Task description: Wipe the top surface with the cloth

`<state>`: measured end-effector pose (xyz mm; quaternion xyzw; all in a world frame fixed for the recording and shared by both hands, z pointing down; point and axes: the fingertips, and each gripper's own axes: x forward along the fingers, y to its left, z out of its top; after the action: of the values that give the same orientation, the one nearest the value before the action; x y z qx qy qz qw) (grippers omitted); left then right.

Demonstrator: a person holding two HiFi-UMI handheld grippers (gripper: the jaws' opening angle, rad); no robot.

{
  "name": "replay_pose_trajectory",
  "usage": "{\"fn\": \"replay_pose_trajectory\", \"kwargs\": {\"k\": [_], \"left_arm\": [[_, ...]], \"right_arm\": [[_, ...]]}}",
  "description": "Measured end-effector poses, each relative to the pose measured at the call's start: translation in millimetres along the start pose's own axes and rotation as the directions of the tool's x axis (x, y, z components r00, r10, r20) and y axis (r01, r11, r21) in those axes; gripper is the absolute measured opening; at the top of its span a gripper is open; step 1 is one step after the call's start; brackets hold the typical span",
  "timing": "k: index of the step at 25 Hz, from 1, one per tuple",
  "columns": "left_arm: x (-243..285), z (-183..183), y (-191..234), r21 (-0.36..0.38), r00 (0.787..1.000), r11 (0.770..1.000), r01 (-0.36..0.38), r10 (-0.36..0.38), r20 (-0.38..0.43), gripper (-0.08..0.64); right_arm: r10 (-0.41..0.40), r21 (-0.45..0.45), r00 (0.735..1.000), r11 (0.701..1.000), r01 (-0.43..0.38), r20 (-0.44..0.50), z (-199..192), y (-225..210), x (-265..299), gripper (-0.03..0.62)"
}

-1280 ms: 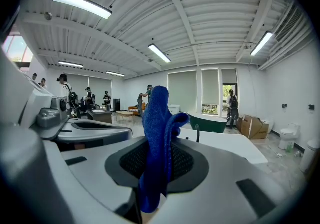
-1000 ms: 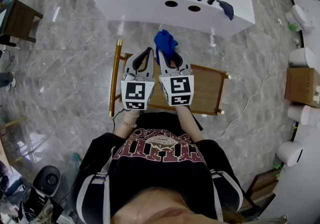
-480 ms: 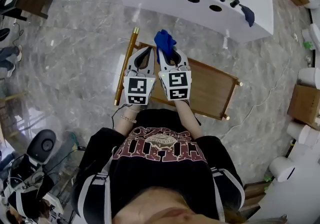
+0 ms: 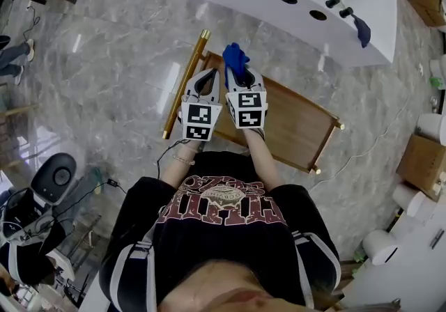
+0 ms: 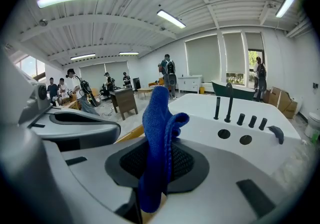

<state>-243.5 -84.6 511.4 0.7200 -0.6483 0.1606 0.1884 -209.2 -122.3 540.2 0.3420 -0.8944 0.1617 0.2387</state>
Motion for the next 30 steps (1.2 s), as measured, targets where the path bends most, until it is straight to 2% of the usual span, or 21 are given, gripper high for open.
{"fn": "replay_pose_trajectory", "kwargs": {"k": [7,11,15,22,26,30], "left_arm": [[7,-44,4,-0.047,0.996,0.999,0.004,-0.008,-0.084,0.048],[8,-70,12,-0.087,0.992,0.996,-0.011,0.001,-0.123,0.048],[10,-98,18,-0.073,0.987,0.997,-0.027,0.015,-0.157,0.048],[13,-152,15,-0.165,0.966,0.986,-0.028,-0.015,-0.258,0.048],[15,-169,11,-0.112,0.955,0.994,-0.009,-0.025,-0.296,0.048],[22,-182,4,-0.152,0.95,0.988,0.01,-0.057,-0.306,0.048]], "right_arm": [[0.048,0.011,0.996,0.999,-0.048,-0.075,-27,14,38,0.089],[0.084,0.062,0.989,0.995,-0.077,-0.12,-45,21,61,0.089],[0.097,0.095,0.98,0.992,-0.081,-0.174,-65,23,83,0.089],[0.113,0.109,0.957,0.99,-0.086,-0.266,-92,33,114,0.088],[0.112,0.123,0.952,0.989,-0.079,-0.286,-101,37,123,0.089],[0.106,0.161,0.946,0.985,-0.058,-0.306,-113,35,131,0.087]]}}
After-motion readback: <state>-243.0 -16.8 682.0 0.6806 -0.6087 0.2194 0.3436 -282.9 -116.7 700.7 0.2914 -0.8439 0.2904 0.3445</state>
